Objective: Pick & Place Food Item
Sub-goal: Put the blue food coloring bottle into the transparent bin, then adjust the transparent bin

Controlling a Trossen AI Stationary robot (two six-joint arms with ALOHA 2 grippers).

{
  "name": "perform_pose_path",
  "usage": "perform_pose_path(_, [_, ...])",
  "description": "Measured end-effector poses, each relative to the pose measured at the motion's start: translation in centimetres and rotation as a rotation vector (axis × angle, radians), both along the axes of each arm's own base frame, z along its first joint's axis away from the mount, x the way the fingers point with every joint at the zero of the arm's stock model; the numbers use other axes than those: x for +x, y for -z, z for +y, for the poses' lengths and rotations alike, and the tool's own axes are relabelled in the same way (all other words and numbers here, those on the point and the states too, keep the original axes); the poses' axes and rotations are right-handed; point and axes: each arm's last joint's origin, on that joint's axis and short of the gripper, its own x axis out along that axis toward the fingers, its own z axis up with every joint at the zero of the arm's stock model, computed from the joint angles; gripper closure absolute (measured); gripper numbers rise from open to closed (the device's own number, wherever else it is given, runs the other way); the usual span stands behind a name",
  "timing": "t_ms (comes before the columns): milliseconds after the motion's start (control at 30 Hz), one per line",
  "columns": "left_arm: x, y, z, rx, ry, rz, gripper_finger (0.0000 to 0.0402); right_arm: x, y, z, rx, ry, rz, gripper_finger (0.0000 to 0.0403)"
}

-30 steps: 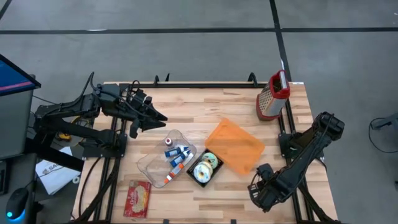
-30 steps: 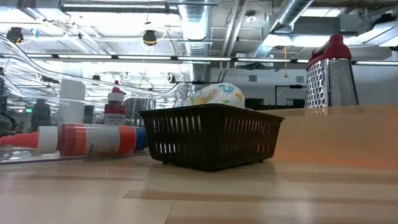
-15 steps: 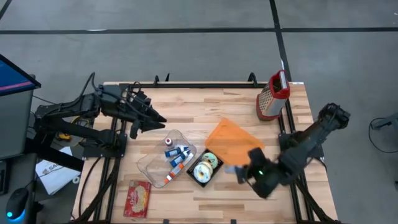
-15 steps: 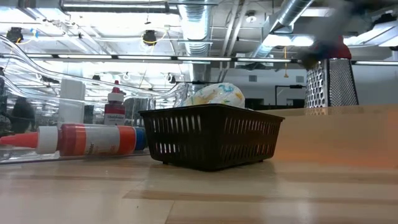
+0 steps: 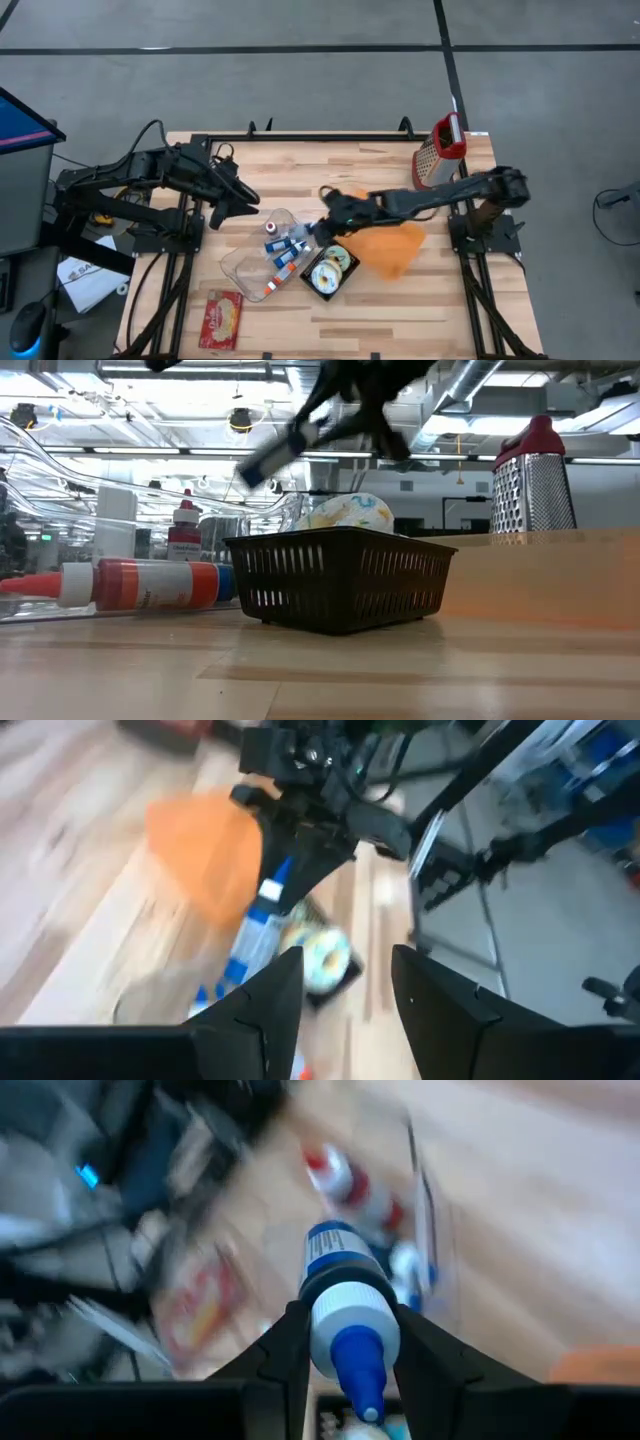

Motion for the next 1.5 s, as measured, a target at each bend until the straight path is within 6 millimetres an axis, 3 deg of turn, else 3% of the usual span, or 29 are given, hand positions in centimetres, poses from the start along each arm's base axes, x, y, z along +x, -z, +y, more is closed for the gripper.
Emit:
perform_pose_path(100, [-0.6, 0.3, 0.0, -0.001, -0.002, 0.048, 0.0252, 1.8, 1.6, 0.0, 0.026, -0.075, 0.051, 0.0298])
perform_pose_path(233, [-1.4, 0.4, -0.2, 0.001, -0.001, 0.075, 0.0252, 4.0, 1.2, 0.7, 0.001, -0.119, 0.052, 0.0298])
perform_pose_path(367, [-1.8, 0.5, -0.6, 0.017, -0.007, 0.086, 0.0252, 5.5, 2.1, 0.8, -0.034, -0.142, 0.15, 0.0298])
perform_pose_path(467, [-1.8, 0.5, -0.9, 0.02, -0.004, 0.089, 0.0252, 6.2, 2.0, 0.7, -0.048, -0.154, 0.192, 0.029])
perform_pose_path(700, [-2.0, 1.0, -1.5, 0.051, -0.002, 0.149, 0.0252, 6.4, 2.2, 0.0, -0.038, -0.148, 0.237, 0.0228])
perform_pose_path(867, [-2.6, 1.8, -2.0, 0.072, 0.023, 0.252, 0.0252, 6.0, 1.0, -0.3, -0.04, -0.146, 0.208, 0.0225])
perform_pose_path(1067, [-3.6, 3.7, -3.6, 0.019, 0.134, 0.401, 0.0252, 4.8, -2.6, -0.3, -0.062, -0.111, 0.1, 0.0239])
perform_pose_path(1333, [-5.5, 8.8, -7.4, -0.161, 0.361, 0.729, 0.0252, 1.4, -7.4, 0.6, -0.122, -0.055, 0.027, 0.0254])
perform_pose_path(1500, [-7.1, 11.0, -8.4, -0.197, 0.362, 0.855, 0.0252, -1.7, -9.7, 1.6, -0.177, -0.002, 0.047, 0.0259])
